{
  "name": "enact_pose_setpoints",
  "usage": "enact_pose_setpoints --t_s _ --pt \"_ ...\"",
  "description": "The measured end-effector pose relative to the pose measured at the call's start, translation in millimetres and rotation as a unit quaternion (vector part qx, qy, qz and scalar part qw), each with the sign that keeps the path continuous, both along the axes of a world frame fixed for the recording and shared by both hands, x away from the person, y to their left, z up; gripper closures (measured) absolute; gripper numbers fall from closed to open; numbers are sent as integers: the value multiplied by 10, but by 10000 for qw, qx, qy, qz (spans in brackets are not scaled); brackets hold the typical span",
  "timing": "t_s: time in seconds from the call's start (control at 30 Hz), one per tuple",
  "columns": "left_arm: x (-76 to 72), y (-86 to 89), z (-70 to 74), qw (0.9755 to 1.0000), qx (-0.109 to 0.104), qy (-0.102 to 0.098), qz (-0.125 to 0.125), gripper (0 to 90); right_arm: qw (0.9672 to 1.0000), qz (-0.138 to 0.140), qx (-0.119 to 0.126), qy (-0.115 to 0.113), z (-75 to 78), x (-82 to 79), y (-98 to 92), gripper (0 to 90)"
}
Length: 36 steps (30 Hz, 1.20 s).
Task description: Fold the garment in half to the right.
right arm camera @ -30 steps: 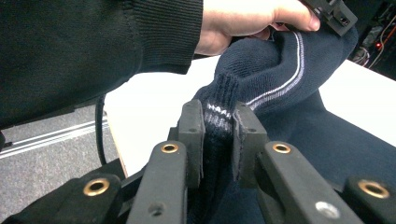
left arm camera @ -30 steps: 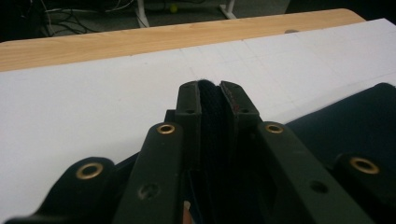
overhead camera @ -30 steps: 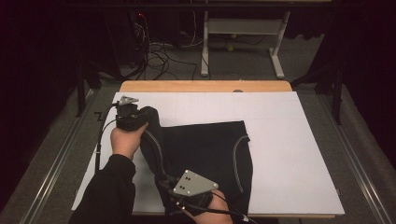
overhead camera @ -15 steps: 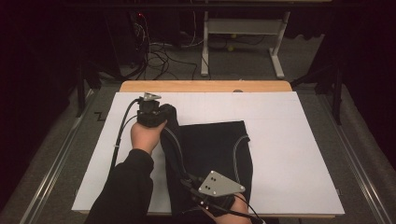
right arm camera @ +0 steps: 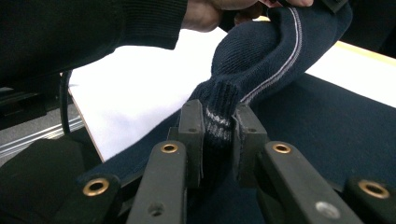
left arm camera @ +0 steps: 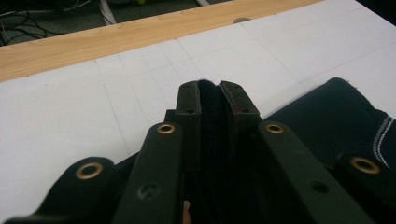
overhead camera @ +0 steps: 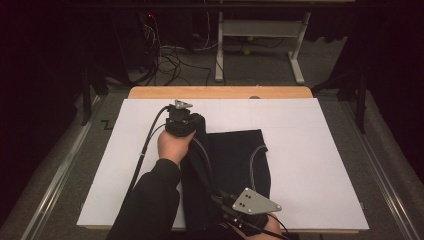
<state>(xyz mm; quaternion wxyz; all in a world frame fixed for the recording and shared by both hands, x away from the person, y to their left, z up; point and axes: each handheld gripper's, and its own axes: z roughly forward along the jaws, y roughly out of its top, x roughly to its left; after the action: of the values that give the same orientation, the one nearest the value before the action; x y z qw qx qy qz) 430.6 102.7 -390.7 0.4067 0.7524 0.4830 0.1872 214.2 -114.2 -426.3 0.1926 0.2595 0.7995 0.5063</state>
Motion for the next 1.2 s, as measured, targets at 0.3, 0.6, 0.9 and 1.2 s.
enact_pose_setpoints --t_s 0.3,0.6,0.9,1.2 --pt "17 -248 -43 9999 112 76 -38 747 9999 -127 2 84 -89 -22 -206 774" --pt "58 -601 -16 9995 202 62 -255 746 9996 -240 41 135 -101 -57 -439 774" --pt "107 -943 -108 9989 198 118 -397 741 9986 -474 -35 210 -167 -88 -694 769" --pt "197 -1240 -236 9977 353 338 -464 740 9957 -765 -202 478 -315 -99 -927 767"
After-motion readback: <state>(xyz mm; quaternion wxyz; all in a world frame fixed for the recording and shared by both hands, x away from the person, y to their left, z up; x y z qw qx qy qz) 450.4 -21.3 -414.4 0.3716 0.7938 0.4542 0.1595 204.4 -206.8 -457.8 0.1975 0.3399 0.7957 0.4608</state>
